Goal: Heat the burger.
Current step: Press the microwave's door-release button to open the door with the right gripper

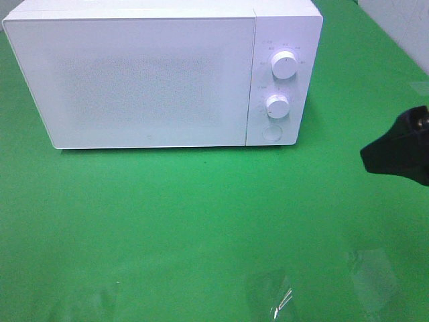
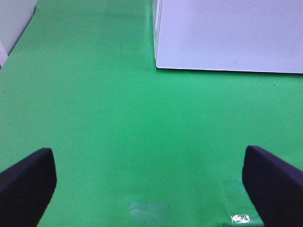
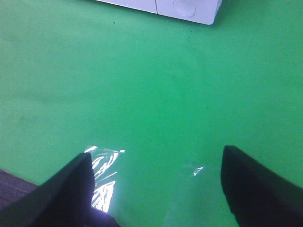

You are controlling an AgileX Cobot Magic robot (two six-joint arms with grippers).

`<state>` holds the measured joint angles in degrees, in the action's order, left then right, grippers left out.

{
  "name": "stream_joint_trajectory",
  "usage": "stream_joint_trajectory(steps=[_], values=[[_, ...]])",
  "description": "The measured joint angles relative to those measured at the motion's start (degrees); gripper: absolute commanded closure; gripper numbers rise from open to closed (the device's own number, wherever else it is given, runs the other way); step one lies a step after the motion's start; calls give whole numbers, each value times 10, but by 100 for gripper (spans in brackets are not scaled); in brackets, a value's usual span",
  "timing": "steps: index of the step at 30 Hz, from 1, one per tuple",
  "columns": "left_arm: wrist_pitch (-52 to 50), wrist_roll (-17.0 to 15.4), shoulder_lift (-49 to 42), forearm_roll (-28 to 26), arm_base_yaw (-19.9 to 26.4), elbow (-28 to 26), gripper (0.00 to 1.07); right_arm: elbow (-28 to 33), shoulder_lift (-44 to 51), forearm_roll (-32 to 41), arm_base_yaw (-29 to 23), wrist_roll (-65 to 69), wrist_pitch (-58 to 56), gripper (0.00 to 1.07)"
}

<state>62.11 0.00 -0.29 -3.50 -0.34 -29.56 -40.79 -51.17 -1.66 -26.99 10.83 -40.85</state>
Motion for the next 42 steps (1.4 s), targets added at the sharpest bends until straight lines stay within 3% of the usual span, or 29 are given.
stream_joint_trajectory(steps=[13,22,34,42], values=[[0,0,0,0,0,0,6,58,195,-36,3,-3,-59,36],[0,0,0,0,0,0,6,83,304,-32,106,-9,-93,36],[0,0,0,0,0,0,6,115,443,-32,196,-24,-125,36],[0,0,0,0,0,0,6,125,508,-31,214,-29,-142,36]])
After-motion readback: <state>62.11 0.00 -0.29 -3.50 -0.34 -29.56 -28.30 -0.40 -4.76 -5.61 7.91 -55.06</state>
